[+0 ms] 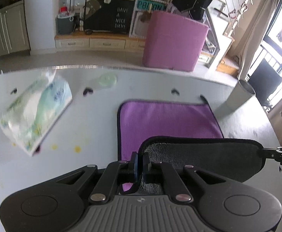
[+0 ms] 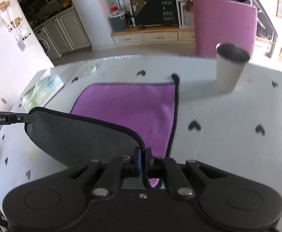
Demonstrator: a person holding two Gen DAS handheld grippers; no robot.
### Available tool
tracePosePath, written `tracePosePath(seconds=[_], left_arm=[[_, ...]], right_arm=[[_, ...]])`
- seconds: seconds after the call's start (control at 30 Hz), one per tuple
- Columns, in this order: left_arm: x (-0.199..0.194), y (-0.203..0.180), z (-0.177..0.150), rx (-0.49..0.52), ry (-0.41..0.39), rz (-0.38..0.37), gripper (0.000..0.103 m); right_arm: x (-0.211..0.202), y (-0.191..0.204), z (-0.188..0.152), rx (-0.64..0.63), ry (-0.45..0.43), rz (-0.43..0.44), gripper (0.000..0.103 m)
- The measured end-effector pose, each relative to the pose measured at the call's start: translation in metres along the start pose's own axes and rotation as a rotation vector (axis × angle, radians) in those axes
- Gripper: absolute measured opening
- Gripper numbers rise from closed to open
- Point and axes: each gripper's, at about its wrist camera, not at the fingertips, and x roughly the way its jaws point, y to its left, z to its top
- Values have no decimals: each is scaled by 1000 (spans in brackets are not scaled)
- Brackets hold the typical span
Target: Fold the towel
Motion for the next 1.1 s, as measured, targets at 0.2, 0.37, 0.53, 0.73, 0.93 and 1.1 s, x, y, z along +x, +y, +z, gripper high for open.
tracePosePath(seconds=[0.2,0.37,0.53,0.73,0.93,1.1], left_arm=[[6,0,34,0,-45,16,5],[14,-1,60,-5,-88,25,5],[32,0,81,-12,-100,37,5],[56,2,99,-12,-94,53,5],[82,7,103,-17,-67,63,5],[103,10,98,-24,-27,71,5]], right_arm=[[1,2,38,-17,-47,-15,4],[11,4,68,-29,-80,-44,4],[26,1,92,-17,-103,-67,4],[51,-1,112,-23,-100,-96,4],[76,-7,118,-5,-88,-125,4],[99,-11,113,23,-60,-137,4]])
